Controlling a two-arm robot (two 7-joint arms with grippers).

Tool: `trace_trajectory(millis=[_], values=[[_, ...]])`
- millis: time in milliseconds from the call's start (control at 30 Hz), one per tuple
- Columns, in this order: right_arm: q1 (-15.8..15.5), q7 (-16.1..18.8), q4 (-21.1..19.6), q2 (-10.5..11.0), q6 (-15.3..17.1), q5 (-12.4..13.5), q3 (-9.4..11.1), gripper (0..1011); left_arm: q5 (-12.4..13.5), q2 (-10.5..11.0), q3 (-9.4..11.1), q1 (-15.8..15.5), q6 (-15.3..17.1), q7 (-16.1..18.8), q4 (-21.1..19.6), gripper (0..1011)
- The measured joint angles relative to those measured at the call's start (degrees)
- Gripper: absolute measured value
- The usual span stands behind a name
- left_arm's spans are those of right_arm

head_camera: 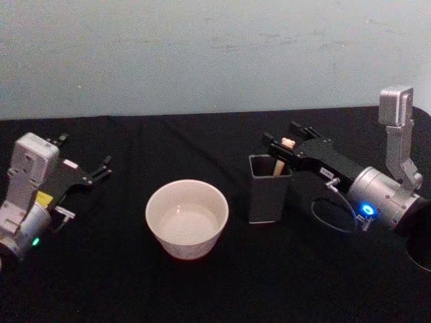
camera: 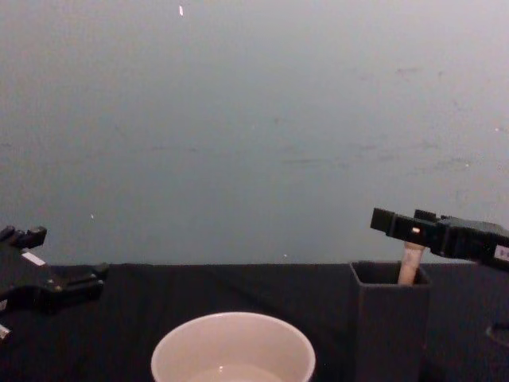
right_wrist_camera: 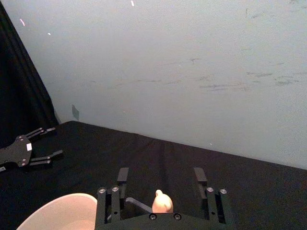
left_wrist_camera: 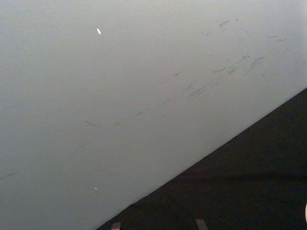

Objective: Pick up the stirring spoon with one hand, stir inside the cup, then place it back in its original position.

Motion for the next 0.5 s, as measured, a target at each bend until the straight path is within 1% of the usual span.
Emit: trace_trajectory(millis=[33,133,167,233,300,400,433,467,500], values=[[0.00,0.00,0.00,0.00,0.00,0.00,0.00,867,0.00,0.00,0.00,0.00,0.00,0.00,0.00,1001],[0.00,0.00,0.00,0.00,-0.01,0.00,0.00,916,0.00,0.00,0.00,0.00,0.00,0.00,0.00,1001],[0.00,0.00,0.00,0.00,-0.05,-0.01,0.00,960,0.00,0.00,0.00,0.00,0.00,0.00,0.00,1001],[0.00,0.01,-0.07,0.00,-0.33,-0.11,0.00,994,0.00,0.00,0.00,0.00,0.00,0.00,0.00,1001],[0.01,-0.10,-0.39,-0.13,-1.20,-0.60,0.14,1002,0.00,0.00,0.00,0.00,0.00,0.00,0.00,1001],[0.01,-1.63,-1.15,-0.64,-3.32,-1.98,0.91,1002,0.00,0.00,0.00,0.00,0.00,0.00,0.00,1001],[-0.01,-2.43,-1.37,-0.90,-4.10,-2.55,1.24,1002,0.00,0.00,0.00,0.00,0.00,0.00,0.00,1001],[-0.08,-4.32,-1.78,-1.59,-5.74,-3.78,2.07,1002,0.00,0.00,0.00,0.00,0.00,0.00,0.00,1001],[-0.13,-5.47,-1.93,-1.91,-6.62,-4.51,2.50,1002,0.00,0.00,0.00,0.00,0.00,0.00,0.00,1001]])
